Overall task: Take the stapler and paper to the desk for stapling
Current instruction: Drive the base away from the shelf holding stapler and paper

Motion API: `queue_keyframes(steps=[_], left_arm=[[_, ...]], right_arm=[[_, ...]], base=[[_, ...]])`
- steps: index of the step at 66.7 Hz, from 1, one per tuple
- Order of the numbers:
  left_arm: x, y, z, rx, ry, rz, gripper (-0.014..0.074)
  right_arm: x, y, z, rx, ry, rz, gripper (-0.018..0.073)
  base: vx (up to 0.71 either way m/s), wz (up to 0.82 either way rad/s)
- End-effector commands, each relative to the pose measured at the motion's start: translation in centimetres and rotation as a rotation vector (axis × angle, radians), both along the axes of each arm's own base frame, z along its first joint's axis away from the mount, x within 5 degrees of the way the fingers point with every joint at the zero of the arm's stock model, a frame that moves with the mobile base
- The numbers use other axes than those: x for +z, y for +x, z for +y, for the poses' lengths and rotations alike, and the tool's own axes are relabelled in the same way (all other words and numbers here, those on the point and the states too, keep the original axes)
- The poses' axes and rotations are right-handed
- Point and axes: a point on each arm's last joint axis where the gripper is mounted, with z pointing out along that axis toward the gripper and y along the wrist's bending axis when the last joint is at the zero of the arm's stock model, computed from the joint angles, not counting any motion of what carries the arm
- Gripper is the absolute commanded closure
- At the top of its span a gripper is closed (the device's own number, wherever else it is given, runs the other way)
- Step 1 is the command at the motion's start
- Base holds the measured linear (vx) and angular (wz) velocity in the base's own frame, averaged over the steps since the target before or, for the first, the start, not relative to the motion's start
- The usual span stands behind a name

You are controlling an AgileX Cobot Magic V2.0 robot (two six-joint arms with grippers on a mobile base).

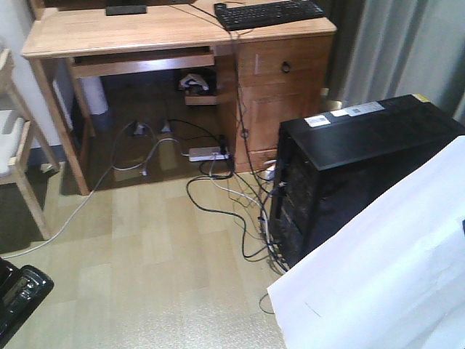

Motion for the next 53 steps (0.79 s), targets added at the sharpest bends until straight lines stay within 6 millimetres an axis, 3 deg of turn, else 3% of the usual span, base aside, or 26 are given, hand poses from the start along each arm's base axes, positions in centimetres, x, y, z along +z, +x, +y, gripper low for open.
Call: queue_keyframes(steps=[1,53], left_arm=[[1.87,0.23,-0.13,0.001,-0.074,-0.109,0.0603],[1.87,0.23,-0.13,0.001,-0.074,-0.109,0.0603]], right_arm=[[1.33,-0.16,0.07,0.014,0.016,-0.083,0.0564],[1.33,-0.16,0.07,0.014,0.016,-0.083,0.0564]], base=[[0.1,0.34],[0.17,0.16]])
